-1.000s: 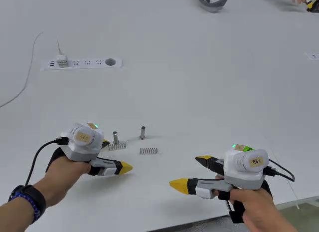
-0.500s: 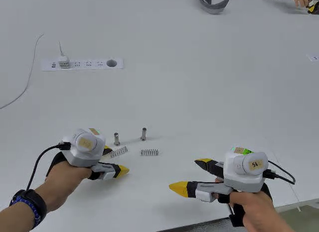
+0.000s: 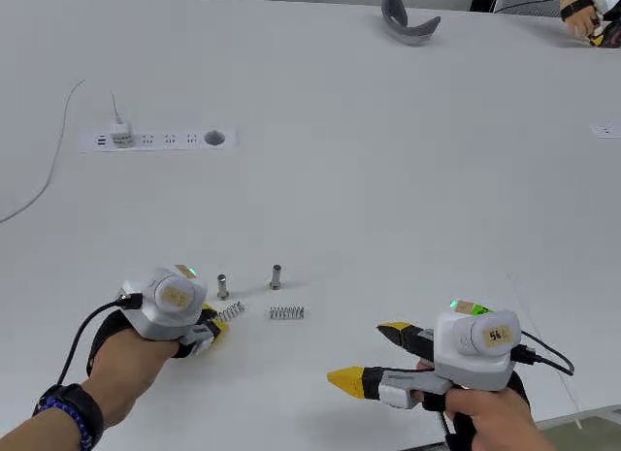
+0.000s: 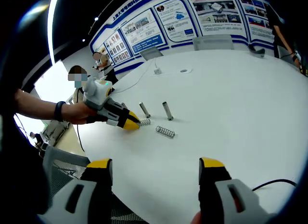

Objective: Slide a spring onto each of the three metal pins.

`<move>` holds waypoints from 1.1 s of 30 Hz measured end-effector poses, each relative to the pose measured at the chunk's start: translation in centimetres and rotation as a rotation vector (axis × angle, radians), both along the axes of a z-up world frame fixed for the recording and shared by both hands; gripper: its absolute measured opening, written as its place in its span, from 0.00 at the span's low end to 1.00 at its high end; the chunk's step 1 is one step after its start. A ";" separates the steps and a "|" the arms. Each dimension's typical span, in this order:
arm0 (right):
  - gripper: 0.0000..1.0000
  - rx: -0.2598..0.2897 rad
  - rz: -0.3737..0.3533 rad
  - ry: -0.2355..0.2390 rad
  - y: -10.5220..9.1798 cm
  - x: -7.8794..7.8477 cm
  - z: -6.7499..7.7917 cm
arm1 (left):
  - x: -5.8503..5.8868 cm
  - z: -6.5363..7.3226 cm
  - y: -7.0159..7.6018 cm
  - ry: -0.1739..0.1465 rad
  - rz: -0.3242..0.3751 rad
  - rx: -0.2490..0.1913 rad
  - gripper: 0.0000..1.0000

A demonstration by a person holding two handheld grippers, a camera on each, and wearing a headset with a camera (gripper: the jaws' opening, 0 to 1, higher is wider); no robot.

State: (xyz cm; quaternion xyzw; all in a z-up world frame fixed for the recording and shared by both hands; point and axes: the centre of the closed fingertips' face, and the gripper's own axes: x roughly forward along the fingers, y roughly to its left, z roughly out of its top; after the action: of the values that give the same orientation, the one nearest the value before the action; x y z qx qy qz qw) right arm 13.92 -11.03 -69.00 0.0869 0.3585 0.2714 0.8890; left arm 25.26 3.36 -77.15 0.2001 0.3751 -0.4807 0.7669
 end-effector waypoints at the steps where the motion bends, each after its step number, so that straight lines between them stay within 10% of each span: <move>1: 0.74 0.000 0.001 0.000 0.0 0.0 0.0 | 0.0 0.1 0.0 -0.002 0.000 0.003 0.12; 33: 0.71 0.049 0.082 0.027 3.3 -0.9 -0.4 | -4.8 2.0 3.7 0.057 0.051 -0.009 0.10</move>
State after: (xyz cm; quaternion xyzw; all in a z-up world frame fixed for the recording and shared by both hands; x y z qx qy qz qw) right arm 13.01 -7.76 -69.43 0.0975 0.3671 0.3149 0.8698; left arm 20.42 7.07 -75.13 0.1731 0.3996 -0.4684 0.7687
